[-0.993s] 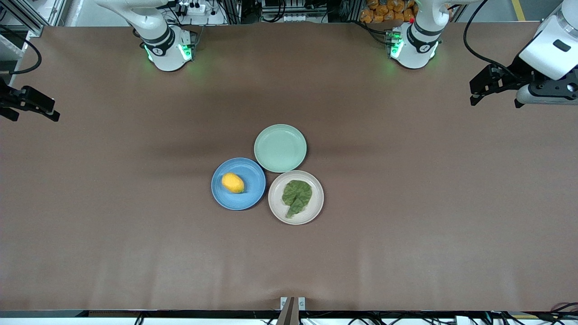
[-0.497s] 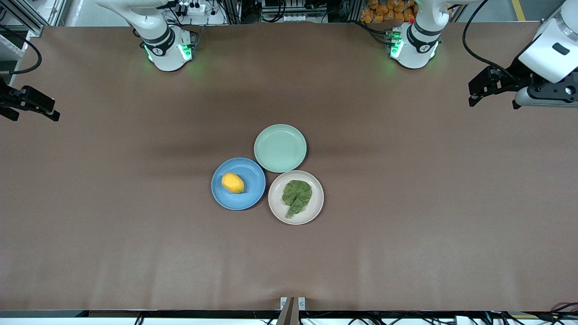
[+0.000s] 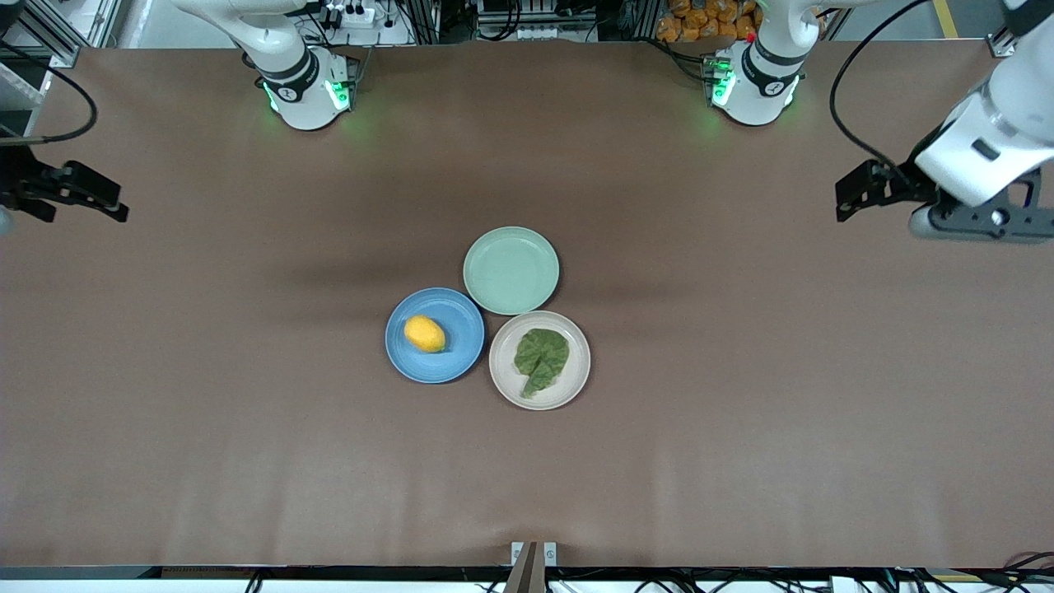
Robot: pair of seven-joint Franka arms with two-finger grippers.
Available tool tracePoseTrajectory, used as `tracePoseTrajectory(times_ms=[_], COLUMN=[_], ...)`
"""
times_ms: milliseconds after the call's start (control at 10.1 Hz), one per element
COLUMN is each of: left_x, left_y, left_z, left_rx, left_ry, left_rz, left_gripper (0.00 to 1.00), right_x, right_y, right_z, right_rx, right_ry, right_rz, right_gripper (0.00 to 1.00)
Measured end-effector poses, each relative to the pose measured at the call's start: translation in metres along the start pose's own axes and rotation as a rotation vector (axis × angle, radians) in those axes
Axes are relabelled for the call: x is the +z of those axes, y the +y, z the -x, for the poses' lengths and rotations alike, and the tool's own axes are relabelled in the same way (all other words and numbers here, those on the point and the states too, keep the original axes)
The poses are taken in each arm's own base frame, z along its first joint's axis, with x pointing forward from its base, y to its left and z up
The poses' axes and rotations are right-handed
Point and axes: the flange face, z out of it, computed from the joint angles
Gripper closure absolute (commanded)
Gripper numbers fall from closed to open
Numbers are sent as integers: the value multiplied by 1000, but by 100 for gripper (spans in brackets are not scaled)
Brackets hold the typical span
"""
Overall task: Pick lemon and lettuce from blue and beige plates
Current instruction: 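Lower the right gripper to the lemon while the left gripper reaches the lettuce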
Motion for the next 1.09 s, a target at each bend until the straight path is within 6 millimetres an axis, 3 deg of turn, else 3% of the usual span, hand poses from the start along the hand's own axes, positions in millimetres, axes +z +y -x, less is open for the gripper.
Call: tracePoseTrajectory(times_ms=[397, 695, 1093], left_x=[62, 116, 159], left_y=[42, 75, 135], left_z=[-49, -81, -88], left_rx=[-1, -23, -31], left_ry=[-5, 16, 14], left_rz=[22, 40, 50], left_gripper=[0, 0, 0], right_x=[34, 86, 164], right_y=[-94, -157, -220], right_z=[-2, -1, 9], right_rx=[-54, -153, -193], right_ry=[20, 75, 112], right_rz=[3, -8, -50], right_gripper=[0, 0, 0])
